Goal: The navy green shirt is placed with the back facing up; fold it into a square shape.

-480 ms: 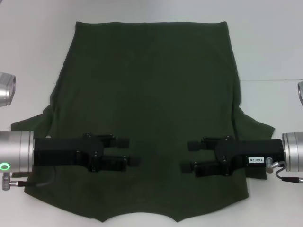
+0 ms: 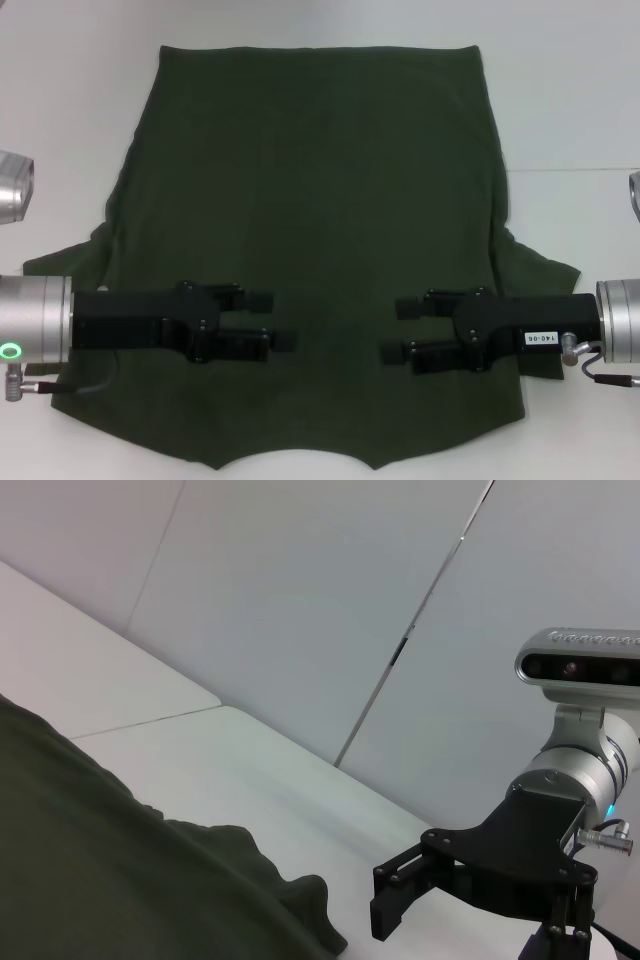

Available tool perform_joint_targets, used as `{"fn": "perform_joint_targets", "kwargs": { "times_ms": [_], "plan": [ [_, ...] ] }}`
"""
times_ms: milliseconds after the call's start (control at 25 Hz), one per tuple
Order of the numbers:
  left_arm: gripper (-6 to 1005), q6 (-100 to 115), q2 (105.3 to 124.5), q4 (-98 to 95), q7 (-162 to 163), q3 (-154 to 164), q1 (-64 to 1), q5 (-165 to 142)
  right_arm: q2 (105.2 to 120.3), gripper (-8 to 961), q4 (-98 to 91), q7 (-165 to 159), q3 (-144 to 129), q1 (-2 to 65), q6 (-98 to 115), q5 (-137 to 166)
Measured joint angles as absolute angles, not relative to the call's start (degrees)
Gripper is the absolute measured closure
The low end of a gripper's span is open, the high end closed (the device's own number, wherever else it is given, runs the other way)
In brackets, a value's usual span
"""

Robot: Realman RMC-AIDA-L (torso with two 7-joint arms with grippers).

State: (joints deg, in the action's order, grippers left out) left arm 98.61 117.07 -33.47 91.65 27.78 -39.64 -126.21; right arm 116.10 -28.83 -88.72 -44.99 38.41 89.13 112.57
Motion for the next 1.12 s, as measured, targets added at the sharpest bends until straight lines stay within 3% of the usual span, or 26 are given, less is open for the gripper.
{"fn": "perform_joint_targets", "kwargs": {
  "times_ms": [440, 720, 880, 1120],
  "plan": [
    [154, 98.7, 116.95, -34.5, 95.3, 26.6, -40.0, -124.5, 116.1, 41, -28.8, -88.8, -44.8, 38.4, 88.7, 112.5],
    [154, 93.0, 114.19, -38.5, 117.3, 19.0, -41.6, -123.2, 116.01, 41, -28.8, -88.4, -44.7, 38.2, 88.8, 112.3],
    [154, 87.1, 113.2, -41.3, 129.0, 15.7, -39.5, -124.9, 116.01, 41, -28.8, -88.3, -44.6, 38.2, 88.7, 112.3],
    [154, 78.3, 113.51, -43.0, 136.4, 9.2, -34.5, -130.8, 115.92, 41, -28.8, -88.3, -44.7, 38.2, 88.8, 112.3]
  ]
}}
